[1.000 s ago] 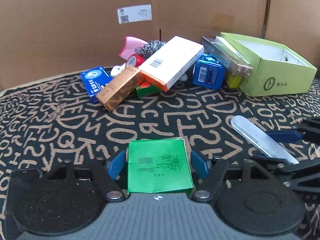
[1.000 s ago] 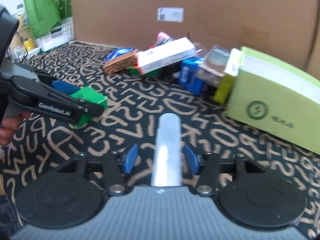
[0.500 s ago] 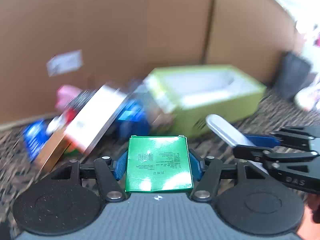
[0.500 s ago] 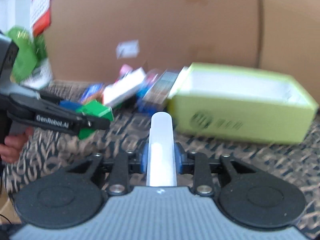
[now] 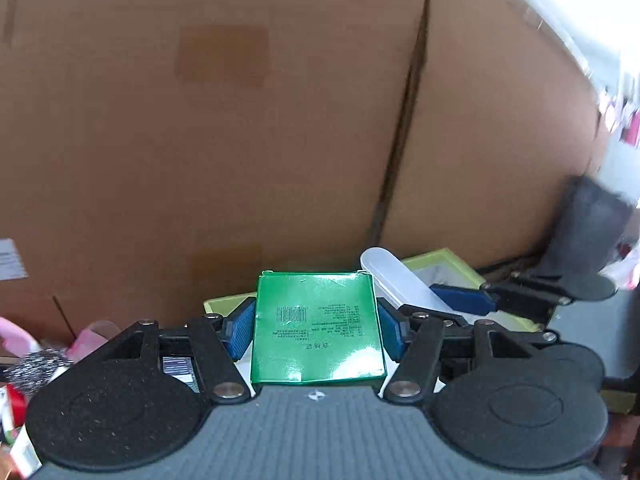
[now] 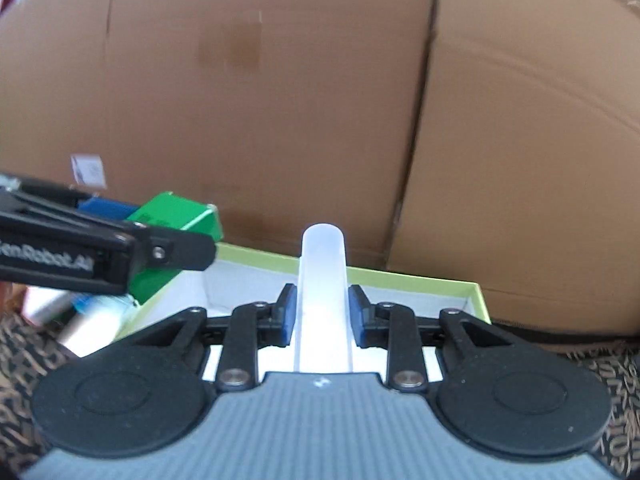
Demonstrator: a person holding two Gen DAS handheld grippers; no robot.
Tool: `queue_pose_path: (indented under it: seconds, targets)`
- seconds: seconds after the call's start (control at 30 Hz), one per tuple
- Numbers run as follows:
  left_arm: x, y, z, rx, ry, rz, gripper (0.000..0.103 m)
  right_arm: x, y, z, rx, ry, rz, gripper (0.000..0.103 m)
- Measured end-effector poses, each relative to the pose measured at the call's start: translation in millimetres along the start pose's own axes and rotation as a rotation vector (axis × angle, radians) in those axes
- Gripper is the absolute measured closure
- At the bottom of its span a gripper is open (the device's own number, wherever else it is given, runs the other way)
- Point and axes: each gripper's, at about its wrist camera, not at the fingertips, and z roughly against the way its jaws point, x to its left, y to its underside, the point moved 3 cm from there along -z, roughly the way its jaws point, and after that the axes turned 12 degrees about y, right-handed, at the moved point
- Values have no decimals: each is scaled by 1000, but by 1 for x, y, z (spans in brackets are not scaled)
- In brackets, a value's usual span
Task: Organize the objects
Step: 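Carry both items into the lime-green box and open both tools, then grasp the tall copper box with the left tool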
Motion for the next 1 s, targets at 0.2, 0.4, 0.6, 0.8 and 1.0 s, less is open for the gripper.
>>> queue_pose_path:
  seconds: [0.2, 0.4, 0.6, 0.8, 1.0]
  targets:
    - [14, 16, -31, 35, 37, 67, 36, 10, 15, -46, 91, -48, 72, 76]
    - [14, 21, -23, 14, 43, 112, 11, 21, 33, -59, 122, -48, 64, 20]
    - [9, 14, 8, -80, 18, 76, 9, 18, 29, -23, 33, -26, 24, 4]
    - [-2, 36, 86, -194, -33, 89, 8, 18, 36, 37, -82, -32, -60, 0]
    - [6, 98, 138, -188, -123, 156, 6, 46, 78, 89, -133, -103, -98, 0]
